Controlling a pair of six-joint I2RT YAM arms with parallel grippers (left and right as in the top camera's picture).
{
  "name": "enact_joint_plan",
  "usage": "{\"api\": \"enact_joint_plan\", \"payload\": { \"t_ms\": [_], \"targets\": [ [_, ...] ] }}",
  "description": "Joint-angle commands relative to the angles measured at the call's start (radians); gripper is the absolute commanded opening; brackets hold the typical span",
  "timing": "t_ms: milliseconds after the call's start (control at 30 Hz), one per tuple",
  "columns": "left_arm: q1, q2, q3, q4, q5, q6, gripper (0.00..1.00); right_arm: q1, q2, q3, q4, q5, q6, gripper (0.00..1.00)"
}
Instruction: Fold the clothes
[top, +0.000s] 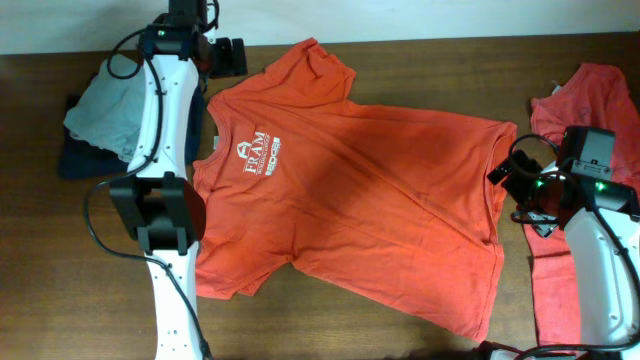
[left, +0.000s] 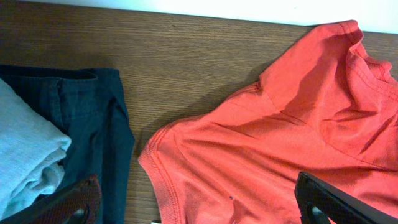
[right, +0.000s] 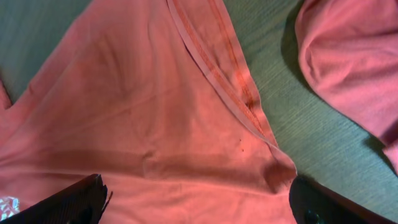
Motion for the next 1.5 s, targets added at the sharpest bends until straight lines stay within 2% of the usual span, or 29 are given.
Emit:
{"api": "enact_joint_plan", "payload": {
  "t_ms": [0, 33, 67, 100, 133, 300, 467, 633, 933, 1067, 1100, 1167, 1300, 1467],
  "targets": [
    [0.000, -0.010, 0.003, 0.000, 0.004, 0.002, 0.99, 0.000, 0.003, 0.015, -0.006, -0.081, -0.157, 0.84],
    [0.000, -0.010, 0.003, 0.000, 0.004, 0.002, 0.99, 0.003, 0.003, 0.015, -0.004, -0.086, -0.187, 0.56],
    [0.000, -0.010, 0.003, 0.000, 0.004, 0.002, 0.99, 0.008, 0.003, 0.018, -0.004, -0.086, -0.211, 0.19],
    [0.000, -0.010, 0.003, 0.000, 0.004, 0.002, 0.99, 0.010, 0.003, 0.023, -0.003, -0.086, -0.233, 0.06],
    [0.001, -0.010, 0.003, 0.000, 0.004, 0.002, 0.99, 0.016, 0.003, 0.035, -0.003, -0.086, -0.275, 0.04],
    [0.001, -0.010, 0.003, 0.000, 0.004, 0.002, 0.99, 0.065, 0.043, 0.226, -0.149, 0.034, -0.361, 0.04],
    [0.000, -0.010, 0.003, 0.000, 0.004, 0.002, 0.99, 0.080, 0.180, 0.484, -0.275, 0.095, -0.362, 0.04],
    [0.000, -0.010, 0.003, 0.000, 0.004, 0.002, 0.99, 0.078, 0.345, 0.614, -0.295, 0.101, -0.389, 0.04],
    [0.000, -0.010, 0.003, 0.000, 0.004, 0.002, 0.99, 0.076, 0.598, 0.621, -0.147, 0.232, -0.448, 0.05],
    [0.000, -0.010, 0.003, 0.000, 0.004, 0.002, 0.99, 0.076, 0.654, 0.621, -0.053, 0.253, -0.447, 0.18],
    [0.000, -0.010, 0.003, 0.000, 0.004, 0.002, 0.99, 0.076, 0.661, 0.621, -0.031, 0.253, -0.442, 0.19],
    [0.000, -0.010, 0.003, 0.000, 0.004, 0.002, 0.99, 0.076, 0.674, 0.621, 0.011, 0.254, -0.417, 0.32],
    [0.000, -0.010, 0.003, 0.000, 0.004, 0.002, 0.99, 0.076, 0.694, 0.620, 0.066, 0.256, -0.365, 0.31],
    [0.000, -0.010, 0.003, 0.000, 0.004, 0.002, 0.99, 0.076, 0.737, 0.620, 0.089, 0.249, -0.322, 0.18]
  ]
}}
